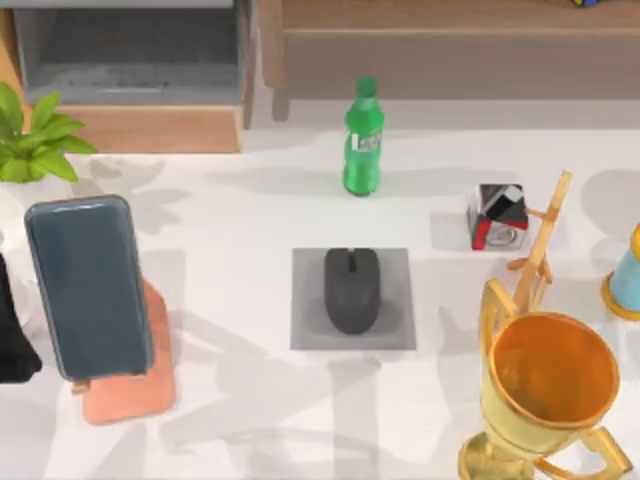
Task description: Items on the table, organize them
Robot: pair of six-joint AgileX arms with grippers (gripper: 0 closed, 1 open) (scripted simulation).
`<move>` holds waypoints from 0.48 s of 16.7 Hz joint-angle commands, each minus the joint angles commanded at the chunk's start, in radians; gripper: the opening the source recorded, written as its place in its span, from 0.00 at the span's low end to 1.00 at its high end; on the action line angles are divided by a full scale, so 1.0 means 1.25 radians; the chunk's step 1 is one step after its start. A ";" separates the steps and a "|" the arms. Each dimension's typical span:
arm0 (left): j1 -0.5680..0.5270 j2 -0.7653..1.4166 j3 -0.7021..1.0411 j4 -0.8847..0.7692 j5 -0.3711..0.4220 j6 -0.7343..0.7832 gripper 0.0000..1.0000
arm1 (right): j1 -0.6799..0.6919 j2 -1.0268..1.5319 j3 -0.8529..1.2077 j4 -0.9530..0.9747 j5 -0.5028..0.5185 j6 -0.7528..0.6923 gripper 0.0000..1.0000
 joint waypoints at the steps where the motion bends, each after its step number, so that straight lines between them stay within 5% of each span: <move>1: 0.000 0.000 0.000 0.000 0.000 0.000 1.00 | -0.005 0.008 -0.001 0.007 -0.003 0.000 1.00; 8: 0.000 0.000 0.000 0.000 0.000 0.000 1.00 | -0.134 0.299 -0.001 0.234 -0.079 -0.012 1.00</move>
